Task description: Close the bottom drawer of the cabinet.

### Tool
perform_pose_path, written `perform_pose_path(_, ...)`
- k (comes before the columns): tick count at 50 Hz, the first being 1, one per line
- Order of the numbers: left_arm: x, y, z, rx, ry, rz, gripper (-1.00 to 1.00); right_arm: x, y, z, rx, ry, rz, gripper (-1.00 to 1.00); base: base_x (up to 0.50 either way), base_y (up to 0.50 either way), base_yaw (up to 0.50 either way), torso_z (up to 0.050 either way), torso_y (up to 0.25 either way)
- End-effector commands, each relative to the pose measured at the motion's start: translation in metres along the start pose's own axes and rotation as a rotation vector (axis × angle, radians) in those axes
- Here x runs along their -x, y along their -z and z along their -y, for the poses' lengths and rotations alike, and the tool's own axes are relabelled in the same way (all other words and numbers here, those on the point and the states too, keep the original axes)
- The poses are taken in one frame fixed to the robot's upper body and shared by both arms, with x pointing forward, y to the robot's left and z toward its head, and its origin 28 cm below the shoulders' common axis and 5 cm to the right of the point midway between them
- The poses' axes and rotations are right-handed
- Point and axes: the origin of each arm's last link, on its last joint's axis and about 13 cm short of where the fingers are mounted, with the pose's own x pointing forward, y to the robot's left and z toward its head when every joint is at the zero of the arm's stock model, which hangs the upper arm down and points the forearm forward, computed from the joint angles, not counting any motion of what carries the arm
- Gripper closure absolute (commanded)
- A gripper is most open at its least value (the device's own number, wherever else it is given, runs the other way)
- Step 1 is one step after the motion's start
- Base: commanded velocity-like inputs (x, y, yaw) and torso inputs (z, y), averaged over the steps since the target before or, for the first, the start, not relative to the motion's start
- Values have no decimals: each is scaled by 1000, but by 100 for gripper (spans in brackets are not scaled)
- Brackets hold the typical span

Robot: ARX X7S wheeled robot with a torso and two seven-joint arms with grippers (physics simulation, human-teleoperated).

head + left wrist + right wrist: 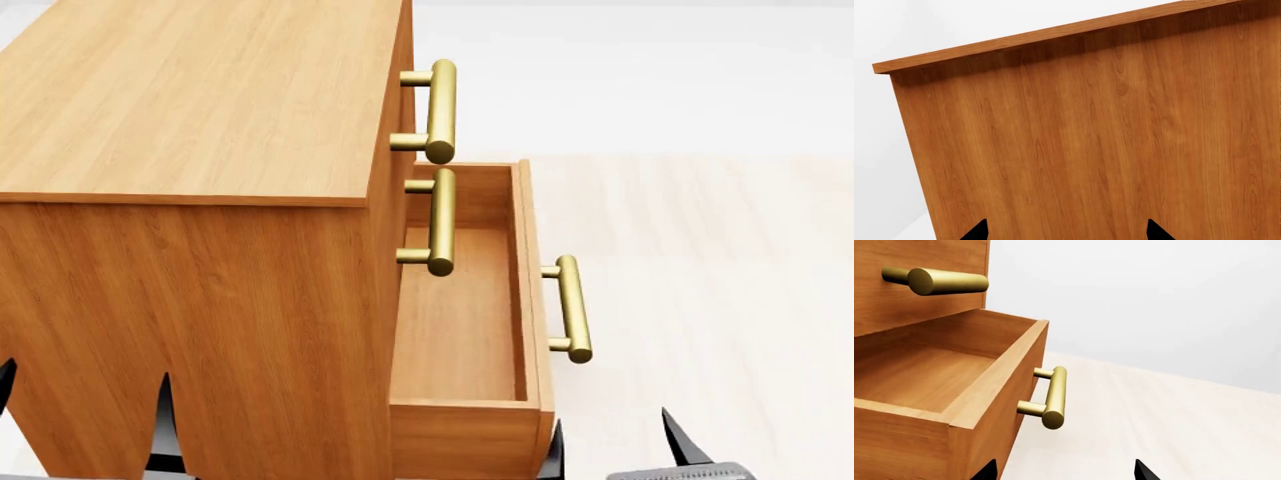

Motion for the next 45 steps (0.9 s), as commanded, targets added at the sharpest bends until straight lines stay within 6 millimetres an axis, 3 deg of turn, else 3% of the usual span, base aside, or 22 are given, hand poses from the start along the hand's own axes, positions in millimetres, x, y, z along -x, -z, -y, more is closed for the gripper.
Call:
perform_pose_path(1, 0, -1, 0, 23, 14, 4, -100, -20, -6, -11, 4, -63, -3, -100, 11, 0, 5, 0, 0)
perform_pose_path(22, 2, 0, -1, 27, 13, 2, -100, -38, -13, -32, 4, -130, -3, -100, 2, 0, 1, 0, 0)
perform_pose_path(45, 2, -1, 0, 26, 10, 5, -100, -25, -29, -62, 78, -348, 38, -100, 0, 0, 0, 0, 0)
